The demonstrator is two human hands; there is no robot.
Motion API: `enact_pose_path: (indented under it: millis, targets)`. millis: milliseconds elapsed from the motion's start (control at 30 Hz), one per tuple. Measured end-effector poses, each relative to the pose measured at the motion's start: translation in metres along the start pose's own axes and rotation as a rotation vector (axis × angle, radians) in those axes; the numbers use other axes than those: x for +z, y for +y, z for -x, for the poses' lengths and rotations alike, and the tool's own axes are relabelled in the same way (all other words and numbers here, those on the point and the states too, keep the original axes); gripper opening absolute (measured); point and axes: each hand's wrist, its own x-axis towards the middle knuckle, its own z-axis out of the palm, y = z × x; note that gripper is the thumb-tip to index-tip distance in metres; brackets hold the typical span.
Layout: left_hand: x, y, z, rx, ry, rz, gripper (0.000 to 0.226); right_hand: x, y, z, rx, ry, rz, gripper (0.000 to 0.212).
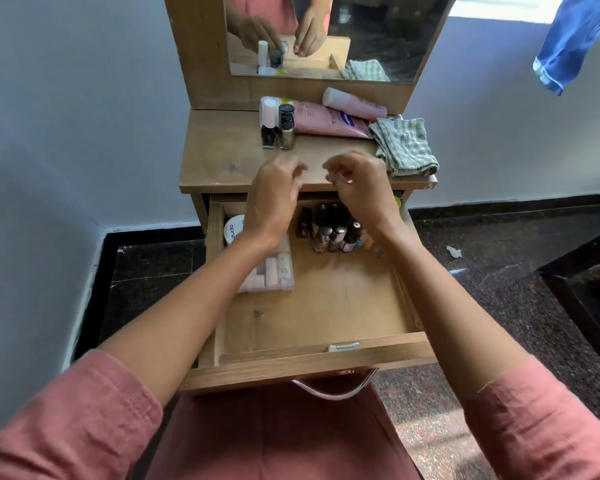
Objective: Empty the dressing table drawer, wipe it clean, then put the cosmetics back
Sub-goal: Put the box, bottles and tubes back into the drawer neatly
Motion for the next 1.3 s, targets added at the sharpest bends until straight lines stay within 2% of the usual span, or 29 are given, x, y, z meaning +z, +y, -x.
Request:
enact_pose_path:
  millis: [100, 233, 400, 567, 933, 1167, 1300]
  targets:
    - [-0.017, -0.004, -0.022, 0.009, 0.133, -0.008, 0.019, 0.004, -0.018, -0.029, -0.016, 0.034, -0.043, 0.018]
    - [-0.03, -0.015, -0.049, -0.012, 0.209, -0.099, 0.034, 0.019, -0.031, -0.062, 0.004, 0.008, -0.048, 0.03]
    - [-0.034, -0.015, -0.074, -0.044, 0.121, -0.134, 0.037, 0.036, -0.032, -0.083, 0.031, -0.088, 0.01, 0.046]
    - [-0.033, -0.009, -0.081, -0.054, -0.007, -0.103, 0.028, 0.042, -0.03, -0.085, 0.037, -0.109, -0.005, 0.04]
    - [-0.046, -0.003, -0.056, -0.08, 0.048, -0.036, 0.023, 0.024, -0.035, -0.062, -0.029, -0.045, -0.12, 0.023]
    - [-0.052, 0.013, -0.025, -0.041, 0.023, 0.141, 0.022, 0.0, -0.035, -0.026, -0.021, -0.058, -0.104, 0.03]
    - [-0.04, 0.014, -0.009, -0.099, 0.002, 0.173, 0.022, -0.005, -0.026, 0.0, 0.014, -0.09, -0.069, 0.033]
